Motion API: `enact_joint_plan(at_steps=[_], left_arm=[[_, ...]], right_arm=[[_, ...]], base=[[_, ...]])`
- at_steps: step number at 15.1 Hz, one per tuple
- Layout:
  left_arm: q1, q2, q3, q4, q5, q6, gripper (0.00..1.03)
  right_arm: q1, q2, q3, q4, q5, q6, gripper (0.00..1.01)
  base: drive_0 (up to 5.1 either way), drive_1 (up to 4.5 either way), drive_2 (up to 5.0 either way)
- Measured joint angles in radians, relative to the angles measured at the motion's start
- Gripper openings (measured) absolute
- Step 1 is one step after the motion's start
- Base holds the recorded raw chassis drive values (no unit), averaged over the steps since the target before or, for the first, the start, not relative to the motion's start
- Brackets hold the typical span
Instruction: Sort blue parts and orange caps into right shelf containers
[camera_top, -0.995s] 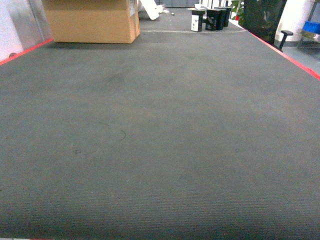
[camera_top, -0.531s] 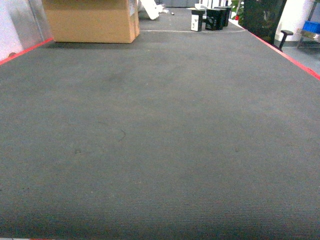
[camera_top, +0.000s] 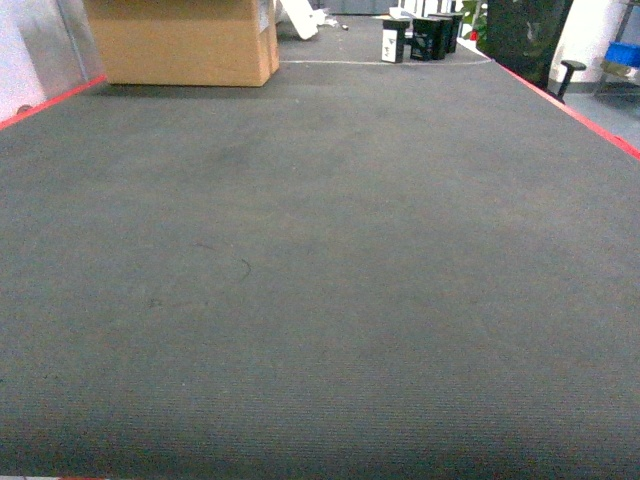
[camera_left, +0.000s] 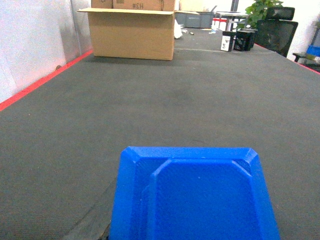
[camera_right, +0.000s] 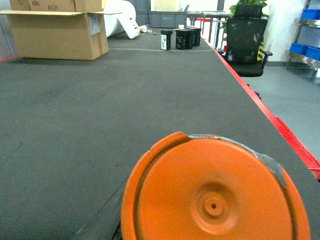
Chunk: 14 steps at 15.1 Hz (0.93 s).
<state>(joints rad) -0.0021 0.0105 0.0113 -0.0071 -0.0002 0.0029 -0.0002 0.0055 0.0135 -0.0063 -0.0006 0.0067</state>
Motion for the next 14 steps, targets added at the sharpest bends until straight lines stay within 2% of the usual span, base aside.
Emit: enact_joint_plan(at_steps=[14], left_arm=[[0.001,0.0,0.0,0.0,0.0,0.0,0.41]], right_arm=[[0.0,0.0,0.0,0.0,0.0,0.0,0.44]], base=[[-1.6,-1.58,-1.6]])
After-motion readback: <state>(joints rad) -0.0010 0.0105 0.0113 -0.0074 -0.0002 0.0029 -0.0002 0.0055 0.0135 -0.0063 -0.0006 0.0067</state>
